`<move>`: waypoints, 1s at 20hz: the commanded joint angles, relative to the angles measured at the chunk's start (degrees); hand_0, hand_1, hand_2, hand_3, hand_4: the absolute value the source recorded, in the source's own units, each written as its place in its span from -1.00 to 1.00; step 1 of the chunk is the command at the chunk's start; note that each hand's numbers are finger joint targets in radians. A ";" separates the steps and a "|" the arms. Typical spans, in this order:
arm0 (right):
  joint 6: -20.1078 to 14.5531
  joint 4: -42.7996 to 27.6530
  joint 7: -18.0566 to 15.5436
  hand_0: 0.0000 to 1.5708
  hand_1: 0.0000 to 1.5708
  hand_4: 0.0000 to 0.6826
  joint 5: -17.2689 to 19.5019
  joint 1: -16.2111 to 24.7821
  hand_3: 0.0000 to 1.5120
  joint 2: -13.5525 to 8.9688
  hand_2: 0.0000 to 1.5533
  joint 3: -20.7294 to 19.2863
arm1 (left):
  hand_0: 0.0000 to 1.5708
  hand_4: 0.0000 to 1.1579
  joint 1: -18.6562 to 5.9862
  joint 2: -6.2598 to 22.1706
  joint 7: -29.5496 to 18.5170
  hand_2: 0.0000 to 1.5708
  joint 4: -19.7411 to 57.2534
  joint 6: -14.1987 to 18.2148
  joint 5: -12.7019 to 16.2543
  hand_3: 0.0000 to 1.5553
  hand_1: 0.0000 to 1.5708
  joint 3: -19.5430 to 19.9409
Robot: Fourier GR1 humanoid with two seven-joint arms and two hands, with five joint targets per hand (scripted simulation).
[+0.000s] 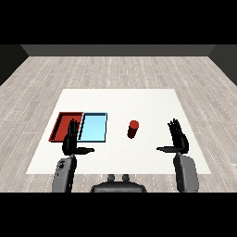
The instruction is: Pick the red can and put it in the red box
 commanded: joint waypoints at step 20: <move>-5.77 18.40 1.44 -1.00 -1.00 -1.00 1.20 -16.16 -1.00 5.53 -1.00 3.08 | -1.00 -1.00 1.05 -0.36 2.60 -1.00 -4.66 -0.04 2.45 -1.00 -1.00 0.69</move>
